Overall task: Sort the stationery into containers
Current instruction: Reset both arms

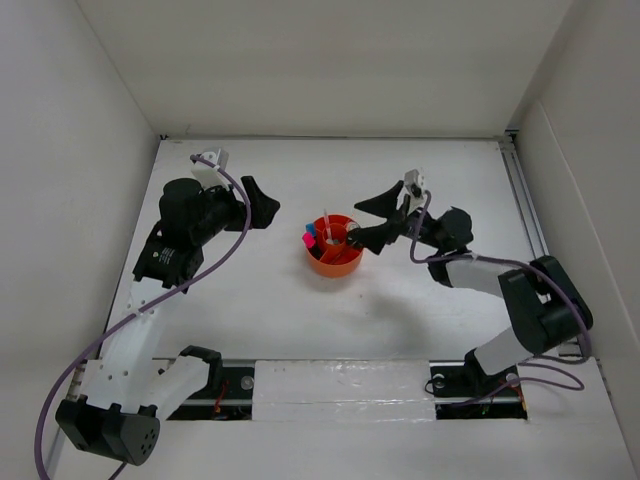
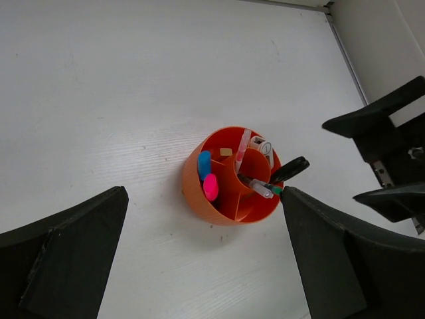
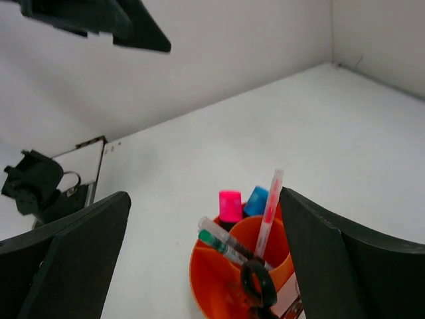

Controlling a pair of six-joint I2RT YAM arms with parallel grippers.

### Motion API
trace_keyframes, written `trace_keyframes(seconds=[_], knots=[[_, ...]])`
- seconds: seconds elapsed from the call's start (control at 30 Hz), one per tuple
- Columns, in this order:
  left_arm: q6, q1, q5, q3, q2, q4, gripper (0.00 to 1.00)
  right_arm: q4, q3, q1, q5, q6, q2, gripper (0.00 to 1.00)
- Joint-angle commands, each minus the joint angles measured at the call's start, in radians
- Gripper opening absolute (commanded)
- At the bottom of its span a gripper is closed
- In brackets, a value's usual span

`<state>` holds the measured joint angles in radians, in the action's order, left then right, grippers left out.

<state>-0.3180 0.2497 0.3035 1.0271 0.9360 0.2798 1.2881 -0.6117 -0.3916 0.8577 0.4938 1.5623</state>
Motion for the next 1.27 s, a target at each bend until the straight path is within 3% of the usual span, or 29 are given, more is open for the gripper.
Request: trace_keyframes(seconds=[0.0, 0.07, 0.1, 0.2, 0.23, 0.27, 0.33, 0.47, 0.57, 0.77, 0.9, 1.23], knots=[[0.014, 0.002, 0.000, -0.002, 0.001, -0.030, 1.00, 0.006, -0.003, 0.007, -0.113, -0.057, -0.112, 1.00], [0.005, 0.002, -0.036, -0.002, -0.011, -0.030, 1.00, -0.144, -0.051, 0.007, -0.178, -0.093, -0.172, 1.00], [0.005, 0.002, -0.061, -0.002, -0.011, -0.019, 1.00, -0.375, -0.075, 0.007, -0.234, -0.137, -0.250, 1.00], [-0.039, 0.002, -0.248, 0.008, -0.051, 0.010, 1.00, -0.738, -0.203, -0.087, -0.626, -0.201, -0.413, 1.00], [-0.052, 0.002, -0.350, 0.008, -0.061, 0.010, 1.00, -0.939, -0.233, -0.119, -0.869, -0.201, -0.450, 1.00], [-0.071, 0.002, -0.394, 0.008, -0.072, 0.028, 1.00, -1.043, -0.299, -0.171, -0.972, -0.175, -0.484, 1.00], [-0.095, 0.002, -0.475, 0.019, -0.107, 0.048, 1.00, -1.300, -0.354, -0.202, -1.090, -0.112, -0.583, 1.00], [-0.133, -0.042, -0.621, 0.028, -0.181, 0.085, 1.00, -1.650, -0.470, -0.294, -1.317, -0.038, -0.705, 1.00], [-0.158, -0.043, -0.701, 0.037, -0.247, 0.107, 1.00, -1.840, -0.516, -0.338, -1.379, -0.011, -0.800, 1.00], [-0.148, -0.043, -0.807, 0.028, -0.368, 0.130, 1.00, -2.009, -0.542, -0.348, -1.436, -0.021, -0.999, 1.00], [-0.233, -0.043, -0.848, -0.030, -0.460, 0.180, 1.00, -2.084, -0.582, -0.348, -1.451, -0.032, -1.116, 1.00], [-0.253, -0.043, -0.919, -0.091, -0.631, 0.180, 1.00, -2.141, -0.582, -0.359, -1.484, -0.032, -1.124, 1.00]])
